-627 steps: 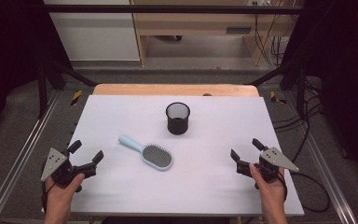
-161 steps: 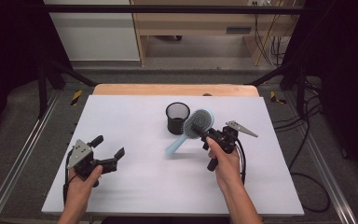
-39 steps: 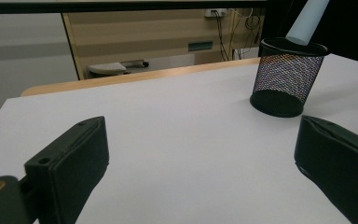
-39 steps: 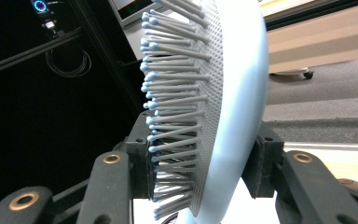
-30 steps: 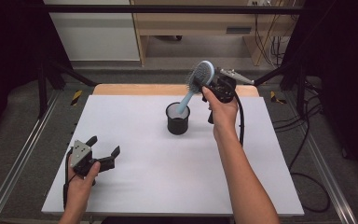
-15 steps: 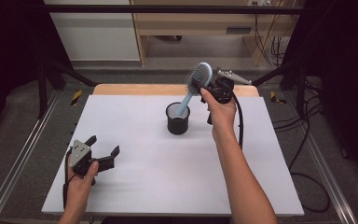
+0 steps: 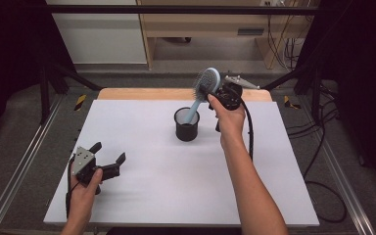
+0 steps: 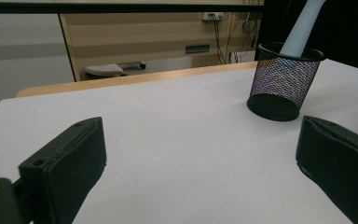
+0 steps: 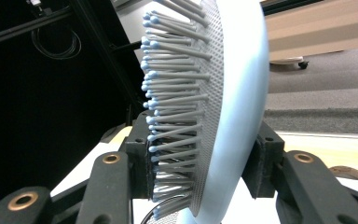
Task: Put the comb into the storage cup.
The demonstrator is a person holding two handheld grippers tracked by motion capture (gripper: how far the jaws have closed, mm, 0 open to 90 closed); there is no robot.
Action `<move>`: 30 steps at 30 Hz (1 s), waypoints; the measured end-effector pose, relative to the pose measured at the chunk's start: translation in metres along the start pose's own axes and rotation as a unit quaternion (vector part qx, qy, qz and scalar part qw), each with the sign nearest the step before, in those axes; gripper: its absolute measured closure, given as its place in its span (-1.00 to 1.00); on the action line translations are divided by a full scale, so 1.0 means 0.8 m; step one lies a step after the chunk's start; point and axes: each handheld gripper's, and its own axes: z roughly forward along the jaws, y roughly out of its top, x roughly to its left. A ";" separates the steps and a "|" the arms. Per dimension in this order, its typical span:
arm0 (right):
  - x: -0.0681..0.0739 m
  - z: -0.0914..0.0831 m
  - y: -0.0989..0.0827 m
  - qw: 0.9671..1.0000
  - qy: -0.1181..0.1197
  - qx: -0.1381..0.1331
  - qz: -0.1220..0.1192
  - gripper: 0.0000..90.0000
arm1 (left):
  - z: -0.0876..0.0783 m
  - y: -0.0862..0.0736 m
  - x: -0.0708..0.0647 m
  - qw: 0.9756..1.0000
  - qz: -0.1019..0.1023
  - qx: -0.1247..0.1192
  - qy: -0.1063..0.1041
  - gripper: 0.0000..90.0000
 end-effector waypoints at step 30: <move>0.002 0.017 -0.028 1.000 -0.005 0.022 0.005 0.18 | 0.000 0.001 -0.001 1.000 -0.003 -0.004 -0.011 -0.96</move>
